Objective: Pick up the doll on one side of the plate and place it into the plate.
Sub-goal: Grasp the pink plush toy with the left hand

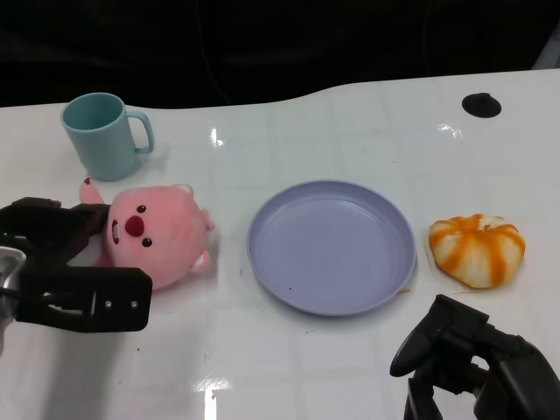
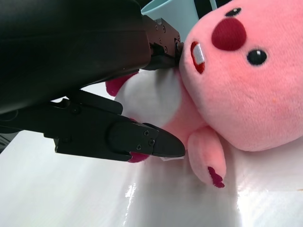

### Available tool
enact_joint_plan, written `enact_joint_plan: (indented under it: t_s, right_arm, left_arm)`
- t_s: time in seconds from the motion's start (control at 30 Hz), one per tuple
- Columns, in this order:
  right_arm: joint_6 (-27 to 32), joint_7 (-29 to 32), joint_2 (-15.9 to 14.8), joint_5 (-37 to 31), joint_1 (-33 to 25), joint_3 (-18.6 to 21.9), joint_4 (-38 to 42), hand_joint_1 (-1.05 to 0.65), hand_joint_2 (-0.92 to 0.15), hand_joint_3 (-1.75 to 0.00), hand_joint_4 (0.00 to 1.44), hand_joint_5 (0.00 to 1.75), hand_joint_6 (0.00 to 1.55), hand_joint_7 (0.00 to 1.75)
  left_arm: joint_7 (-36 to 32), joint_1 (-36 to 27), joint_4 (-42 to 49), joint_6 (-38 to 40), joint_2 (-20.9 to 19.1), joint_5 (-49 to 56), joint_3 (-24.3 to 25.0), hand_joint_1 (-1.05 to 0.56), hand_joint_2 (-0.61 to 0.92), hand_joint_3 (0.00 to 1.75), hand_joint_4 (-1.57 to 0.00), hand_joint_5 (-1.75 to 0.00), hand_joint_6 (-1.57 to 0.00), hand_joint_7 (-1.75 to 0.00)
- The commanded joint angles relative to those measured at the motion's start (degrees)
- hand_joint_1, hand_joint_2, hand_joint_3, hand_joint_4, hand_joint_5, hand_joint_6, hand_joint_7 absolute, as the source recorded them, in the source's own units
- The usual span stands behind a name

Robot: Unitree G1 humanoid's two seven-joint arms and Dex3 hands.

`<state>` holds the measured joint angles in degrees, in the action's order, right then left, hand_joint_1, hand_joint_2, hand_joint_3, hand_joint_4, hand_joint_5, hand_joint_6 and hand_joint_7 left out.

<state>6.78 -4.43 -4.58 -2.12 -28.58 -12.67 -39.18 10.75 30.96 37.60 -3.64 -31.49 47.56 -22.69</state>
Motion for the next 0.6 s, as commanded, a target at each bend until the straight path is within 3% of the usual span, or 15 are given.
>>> enact_joint_plan:
  t_s: [0.03, 0.17, 0.2, 0.27, 0.3, 0.33, 0.37, 0.43, 0.47, 0.6]
  right_arm:
    - [-0.2, -0.1, -0.5, 0.1, -0.2, 0.5, -0.3, 0.07, -0.43, -1.35, 0.72, 1.75, 0.63, 1.53]
    - [-0.2, -0.2, -0.5, 0.0, -0.3, 0.6, -0.4, 0.07, -0.43, -1.35, 0.72, 1.75, 0.63, 1.53]
    - [-0.2, -0.2, -0.6, -0.1, -0.3, 0.6, -0.4, 0.07, -0.43, -1.35, 0.72, 1.75, 0.63, 1.52]
    - [-0.1, -0.2, -0.6, -0.2, -0.3, 0.6, -0.5, 0.07, -0.43, -1.35, 0.71, 1.75, 0.63, 1.52]
    - [-0.1, -0.2, -0.6, -0.2, -0.3, 0.6, -0.5, 0.08, -0.43, -1.35, 0.71, 1.75, 0.63, 1.52]
    - [-0.2, -0.3, -0.5, -0.1, -0.3, 0.6, -0.4, 0.08, -0.42, -1.35, 0.71, 1.75, 0.63, 1.52]
    - [-0.1, -0.3, -0.5, 0.0, -0.2, 0.6, -0.4, 0.08, -0.42, -1.35, 0.71, 1.75, 0.63, 1.52]
    - [-0.3, -0.3, -0.5, 0.0, -0.2, 0.5, -0.3, 0.08, -0.42, -1.36, 0.72, 1.75, 0.63, 1.52]
    - [-0.4, -0.3, -0.5, -0.2, -0.2, 0.5, -0.3, 0.08, -0.42, -1.36, 0.72, 1.75, 0.63, 1.52]
    - [-0.1, -0.2, -0.5, -0.4, -0.2, 0.4, -0.4, 0.07, -0.42, -1.36, 0.72, 1.75, 0.63, 1.52]
  left_arm:
    - [-2.3, 0.4, 6.9, -1.3, 1.9, -1.0, -1.8, -0.57, 0.92, 0.05, -0.27, -0.15, -0.28, -0.03]
    - [-5.9, 0.7, 11.4, -2.7, 3.7, -4.1, -1.2, -0.34, 0.92, 0.03, -0.64, -0.13, -0.56, -0.04]
    - [-7.3, 0.7, 12.5, -4.0, 3.8, -4.8, -1.1, -0.27, 0.92, 0.11, -0.84, -0.21, -0.72, -0.09]
    - [-9.3, 0.9, 14.4, -6.0, 3.8, -5.6, -1.3, -0.20, 0.92, 0.16, -1.03, -0.35, -0.95, -0.10]
    - [-10.2, 1.1, 15.3, -6.8, 3.7, -5.8, -1.5, -0.19, 0.92, 0.15, -1.06, -0.52, -1.10, -0.11]
    - [-11.8, 1.1, 16.0, -7.9, 3.6, -5.8, -1.7, -0.16, 0.92, 0.16, -0.95, -1.00, -1.22, -0.18]
    - [-13.1, 1.2, 16.6, -8.8, 3.5, -5.8, -1.9, -0.15, 0.92, 0.20, -0.85, -1.36, -1.10, -0.60]
    - [-15.2, 1.4, 17.4, -10.5, 3.3, -5.9, -2.1, -0.15, 0.92, 0.31, -0.78, -1.66, -0.69, -1.45]
    - [-16.1, 1.5, 17.6, -10.9, 3.2, -5.9, -2.2, -0.15, 0.92, 0.32, -0.78, -1.70, -0.62, -1.59]
    - [-21.6, 1.5, 17.7, -12.9, 3.2, -6.3, -2.2, -0.19, 0.92, 0.29, -0.77, -1.74, -0.54, -1.69]
